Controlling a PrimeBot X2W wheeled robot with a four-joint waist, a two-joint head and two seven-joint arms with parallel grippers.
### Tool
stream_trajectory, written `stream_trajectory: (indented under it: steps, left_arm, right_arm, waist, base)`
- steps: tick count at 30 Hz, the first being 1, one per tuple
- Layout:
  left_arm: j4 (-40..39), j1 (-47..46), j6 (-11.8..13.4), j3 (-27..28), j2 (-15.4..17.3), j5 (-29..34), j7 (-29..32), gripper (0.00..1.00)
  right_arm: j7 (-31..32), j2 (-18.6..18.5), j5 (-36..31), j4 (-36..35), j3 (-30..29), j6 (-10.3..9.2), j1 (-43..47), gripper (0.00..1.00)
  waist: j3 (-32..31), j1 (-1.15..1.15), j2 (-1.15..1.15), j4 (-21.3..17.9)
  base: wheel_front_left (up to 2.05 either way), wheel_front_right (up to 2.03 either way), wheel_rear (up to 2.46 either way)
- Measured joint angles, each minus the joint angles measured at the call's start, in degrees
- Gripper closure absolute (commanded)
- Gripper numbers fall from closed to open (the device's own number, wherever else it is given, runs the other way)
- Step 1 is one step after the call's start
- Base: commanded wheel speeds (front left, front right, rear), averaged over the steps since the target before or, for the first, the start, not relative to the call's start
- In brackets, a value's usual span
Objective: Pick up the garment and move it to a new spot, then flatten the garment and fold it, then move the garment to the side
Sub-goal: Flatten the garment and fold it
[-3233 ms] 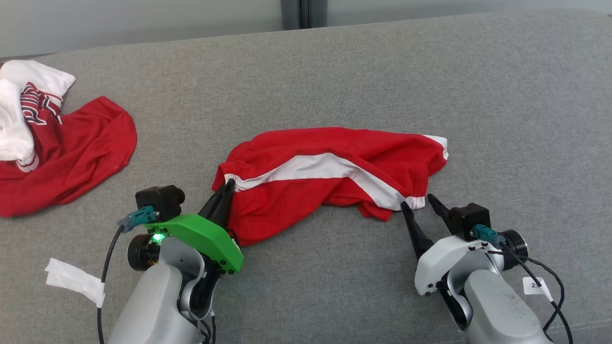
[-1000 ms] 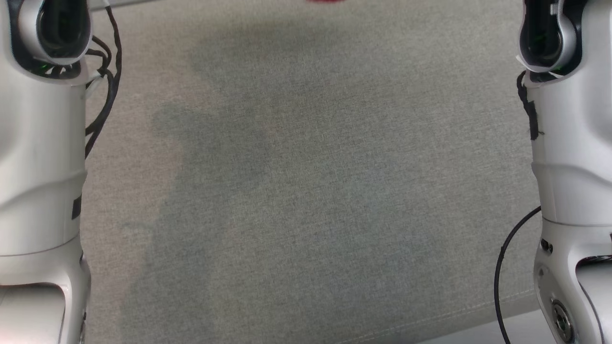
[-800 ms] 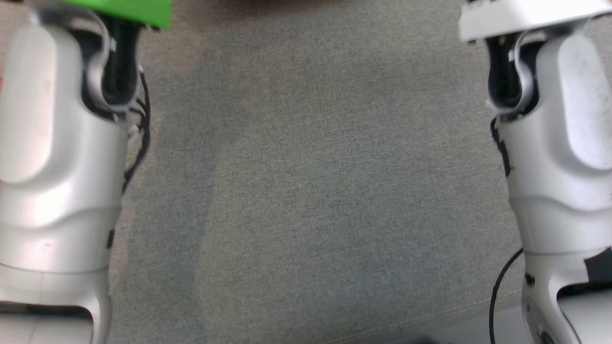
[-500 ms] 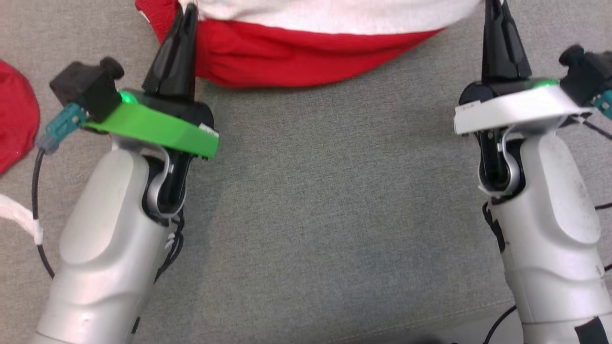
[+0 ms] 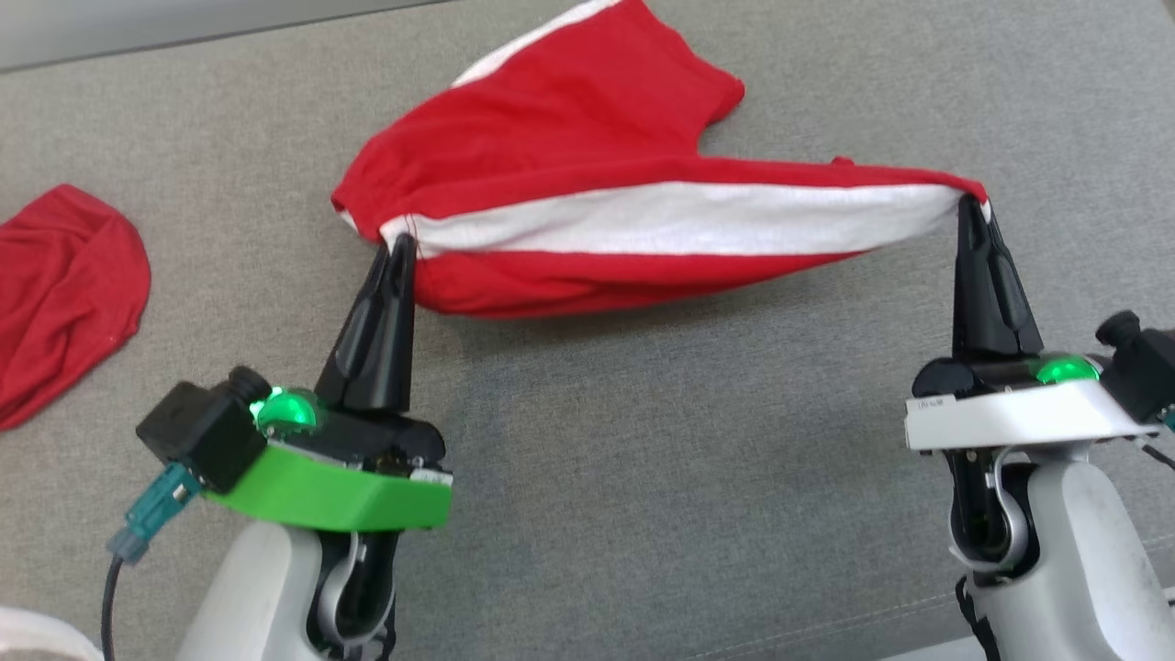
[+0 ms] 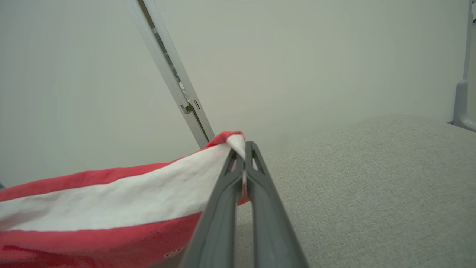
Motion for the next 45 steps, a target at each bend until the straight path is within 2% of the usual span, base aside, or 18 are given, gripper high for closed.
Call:
stream_trajectory:
  steps: [7, 10, 13, 18, 25, 30, 37, 42, 45]
  left_arm:
    - [-7.71, 11.76, 0.09, -1.01, 0.56, 1.46, -0.01, 1.00]
    - [-10.94, 15.97, 1.08, -1.80, 0.51, 1.65, 0.01, 1.00]
    - [-11.88, 19.22, 1.86, -2.59, 0.75, 1.32, 1.58, 1.00]
    - [-8.98, 19.43, 2.61, -2.80, 0.54, 0.54, 2.67, 1.00]
    - [0.49, 13.50, 3.94, -2.14, -4.10, -3.35, 2.86, 1.00]
    - [9.43, 5.83, 6.32, -2.10, -6.04, -7.39, 1.98, 1.00]
    - [17.93, -2.50, 9.54, -6.52, -6.35, -13.23, 0.63, 1.00]
    - [20.16, -6.06, 11.09, -9.87, -6.38, -17.42, 0.23, 1.00]
    - [19.80, -7.49, 11.89, -9.85, -6.38, -18.22, 0.15, 1.00]
  right_arm:
    - [0.00, 0.00, -1.44, -8.03, -0.51, 0.00, 10.10, 1.00]
    - [0.00, -0.03, -2.32, -11.06, -1.69, 0.00, 14.00, 1.00]
    - [0.00, 0.00, -2.32, -11.25, -2.48, 0.01, 16.42, 1.00]
    - [0.00, -0.12, -5.81, -5.45, -2.50, 0.00, 14.86, 1.00]
    - [0.79, -2.65, -6.64, 4.67, -1.40, 0.00, 2.38, 1.00]
    - [3.47, -5.94, -8.17, 14.01, 0.89, 0.03, -8.26, 1.00]
    - [4.99, -8.14, -9.43, 27.94, 5.31, 0.04, -21.24, 1.00]
    - [5.41, -9.56, -9.77, 36.48, 8.27, 0.04, -27.78, 1.00]
    - [5.26, -10.23, -9.87, 41.24, 9.57, 0.04, -31.36, 1.00]
  waist:
    - [-5.42, 0.00, 0.00, -0.95]
    - [-6.98, 0.00, 0.00, -1.43]
    - [-7.61, 0.00, 0.00, -1.65]
    - [-7.12, 0.00, 0.00, -0.72]
    - [-4.36, 0.00, 0.00, 2.60]
    - [-2.09, 0.00, 0.00, 6.02]
    - [1.31, 0.00, 0.00, 10.02]
    - [3.34, 0.00, 0.00, 12.58]
    - [4.56, 0.00, 0.00, 13.89]
  base:
    - [0.00, 0.00, 0.00]
    - [0.00, 0.00, 0.00]
    - [0.00, 0.00, 0.00]
    - [0.00, 0.00, 0.00]
    - [0.00, 0.00, 0.00]
    - [0.00, 0.00, 0.00]
    - [0.00, 0.00, 0.00]
    - [0.00, 0.00, 0.00]
    - [0.00, 0.00, 0.00]
